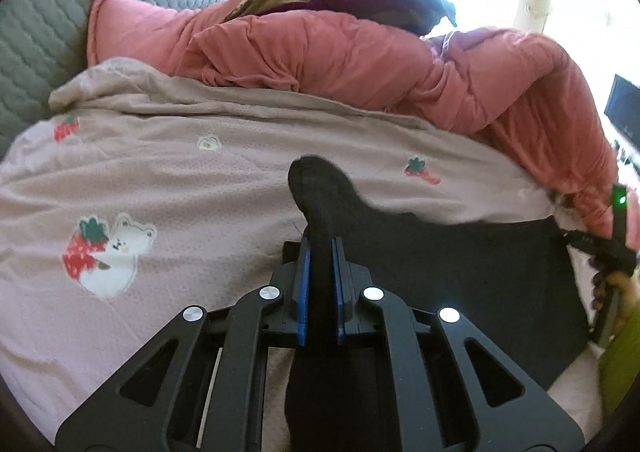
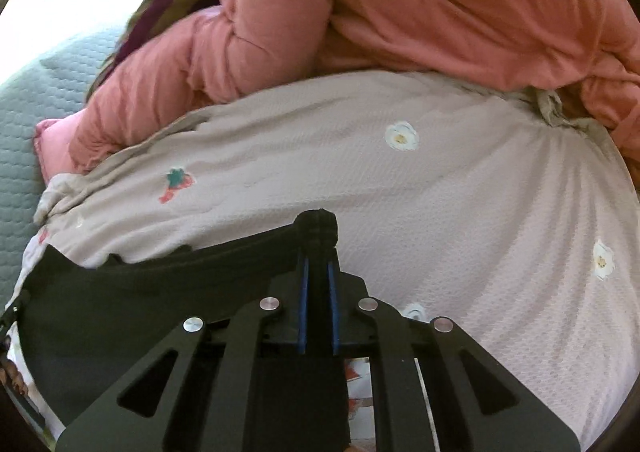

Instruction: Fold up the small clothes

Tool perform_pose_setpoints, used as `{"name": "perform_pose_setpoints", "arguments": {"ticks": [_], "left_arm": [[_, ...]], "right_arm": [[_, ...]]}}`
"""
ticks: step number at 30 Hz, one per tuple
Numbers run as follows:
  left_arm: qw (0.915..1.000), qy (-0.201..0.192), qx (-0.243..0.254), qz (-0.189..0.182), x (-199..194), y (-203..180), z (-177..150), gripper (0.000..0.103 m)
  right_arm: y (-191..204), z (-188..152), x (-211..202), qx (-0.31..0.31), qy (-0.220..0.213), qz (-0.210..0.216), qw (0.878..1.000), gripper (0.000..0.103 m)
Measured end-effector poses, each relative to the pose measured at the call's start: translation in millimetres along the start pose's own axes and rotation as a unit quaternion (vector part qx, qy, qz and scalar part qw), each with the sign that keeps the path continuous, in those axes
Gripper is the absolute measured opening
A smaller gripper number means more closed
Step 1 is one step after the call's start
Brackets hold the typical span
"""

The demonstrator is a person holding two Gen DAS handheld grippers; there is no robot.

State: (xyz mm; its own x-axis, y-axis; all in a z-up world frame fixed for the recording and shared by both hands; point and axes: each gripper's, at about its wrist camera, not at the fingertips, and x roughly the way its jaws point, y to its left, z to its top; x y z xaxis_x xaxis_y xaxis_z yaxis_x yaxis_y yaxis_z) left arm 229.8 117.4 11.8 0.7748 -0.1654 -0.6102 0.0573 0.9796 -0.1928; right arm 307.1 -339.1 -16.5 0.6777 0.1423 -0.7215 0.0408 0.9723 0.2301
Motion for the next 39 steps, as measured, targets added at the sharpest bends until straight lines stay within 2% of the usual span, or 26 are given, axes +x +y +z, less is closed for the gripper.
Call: {"name": "perform_pose_setpoints", "arguments": {"ticks": [4, 6, 12, 14, 17, 19, 23, 25, 28, 30, 39], "left_arm": [[0.9977, 0.059, -0.012, 0.03, 29.7, 12.6, -14.1, 0.005], [0.9964, 0.074, -0.028, 0.03, 39.8, 21.9, -21.2, 0.006], [0.9962, 0.069, -0.029, 0.044, 32.9, 23.9, -21.9, 0.016], [0.9963, 0.065, -0.031, 0.047, 25.0, 22.8, -21.7, 0.018], [0.997, 0.053, -0.028, 0.05, 10.1, 18.3, -18.6, 0.025], [0.9974, 0.045, -0.027, 0.048, 0.7, 13.8, -15.4, 0.037], [0.9979, 0.042, -0.023, 0.043, -10.9, 6.7, -13.5, 0.041], [0.998, 0.043, -0.024, 0.04, -15.3, 3.4, -13.6, 0.049], [0.9983, 0.041, -0.016, 0.038, -21.3, -2.3, -14.8, 0.052], [0.9985, 0.04, -0.011, 0.035, -25.0, -6.5, -16.3, 0.054], [0.9983, 0.043, 0.009, 0.038, -34.2, -17.6, -27.4, 0.056]], "right_arm": [[-4.6, -11.8, 20.1, -0.001, 0.033, -0.017, 0.999, 0.008], [-4.1, -16.7, 23.9, -0.004, 0.039, -0.024, 0.999, 0.009], [5.1, -22.4, 17.9, -0.046, 0.035, -0.079, 0.995, 0.016], [6.3, -24.5, 6.1, -0.048, 0.029, -0.089, 0.994, 0.025], [13.0, -29.8, -16.7, -0.058, 0.011, -0.08, 0.995, 0.03], [18.6, -35.7, -30.8, -0.064, 0.003, -0.061, 0.996, 0.043], [33.3, -49.0, -51.6, -0.083, -0.001, -0.032, 0.996, 0.043], [40.5, -55.5, -61.4, -0.093, -0.002, -0.017, 0.996, 0.043], [52.4, -64.9, -73.2, -0.11, -0.002, -0.003, 0.994, 0.045], [58.1, -70.5, -79.6, -0.117, -0.003, 0.002, 0.993, 0.051], [96.5, -95.2, -90.3, -0.161, 0.007, 0.039, 0.986, 0.052]]}}
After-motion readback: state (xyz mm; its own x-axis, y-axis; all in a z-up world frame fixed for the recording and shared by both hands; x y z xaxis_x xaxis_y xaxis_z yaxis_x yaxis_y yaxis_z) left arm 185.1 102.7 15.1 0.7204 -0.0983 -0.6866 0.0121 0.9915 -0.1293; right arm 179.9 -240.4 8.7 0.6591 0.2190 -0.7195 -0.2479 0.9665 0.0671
